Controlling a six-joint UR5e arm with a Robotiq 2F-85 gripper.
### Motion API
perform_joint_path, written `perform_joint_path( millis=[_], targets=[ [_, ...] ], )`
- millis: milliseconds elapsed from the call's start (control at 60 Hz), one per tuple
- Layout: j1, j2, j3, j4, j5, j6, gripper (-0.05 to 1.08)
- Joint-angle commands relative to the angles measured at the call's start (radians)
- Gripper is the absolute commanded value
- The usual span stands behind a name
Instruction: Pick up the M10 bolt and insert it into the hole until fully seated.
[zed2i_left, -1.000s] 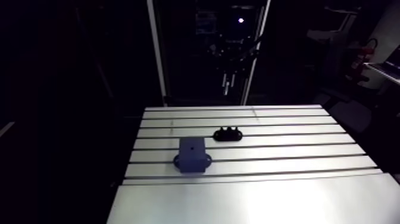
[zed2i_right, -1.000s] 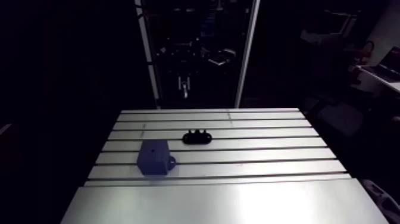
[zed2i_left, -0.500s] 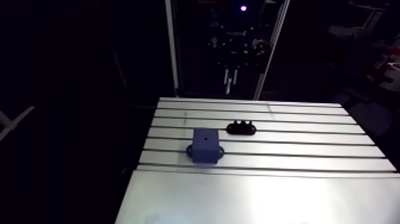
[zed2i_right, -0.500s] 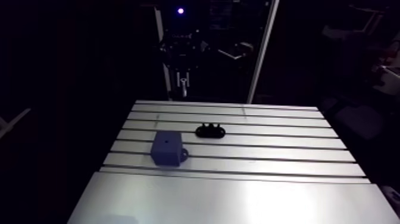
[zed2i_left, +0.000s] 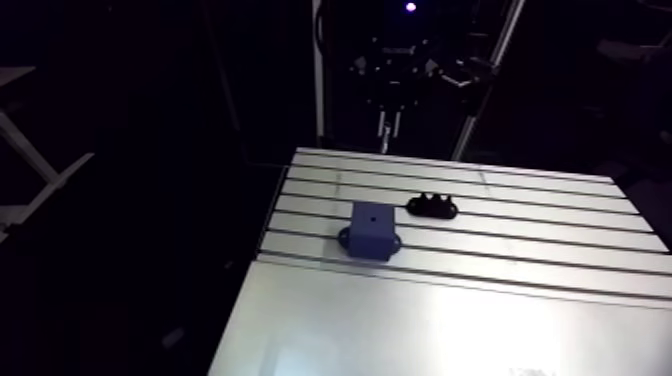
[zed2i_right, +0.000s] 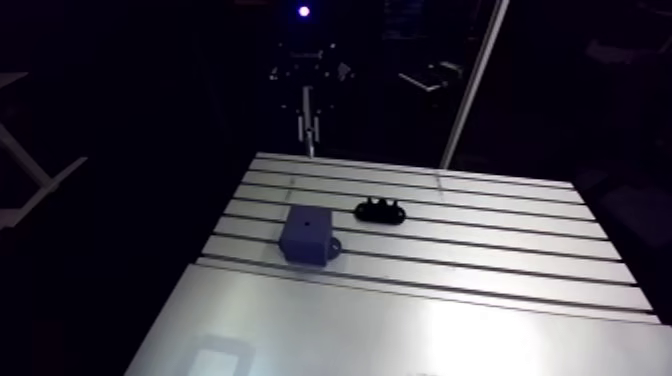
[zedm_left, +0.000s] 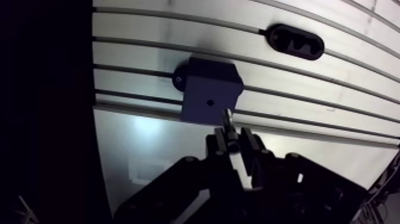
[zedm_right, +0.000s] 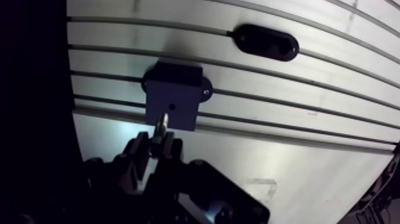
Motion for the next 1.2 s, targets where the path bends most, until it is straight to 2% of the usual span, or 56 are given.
perform_joint_path(
  millis=[17,83,533,717,983,1200],
  targets=[
    [0.026,0.024,-0.013,0.002,-0.001,0.0,1.08],
    [0.028,0.029,-0.013,0.006,0.002,0.0,1.08],
    [0.038,0.035,0.003,0.019,-0.01,0.0,1.08],
    [0.04,0.034,0.035,0.008,-0.013,0.005,1.08],
    [0.039,0.031,0.08,-0.019,-0.031,0.008,1.08],
    [0.042,0.015,0.104,-0.047,-0.032,0.001,1.08]
  ],
)
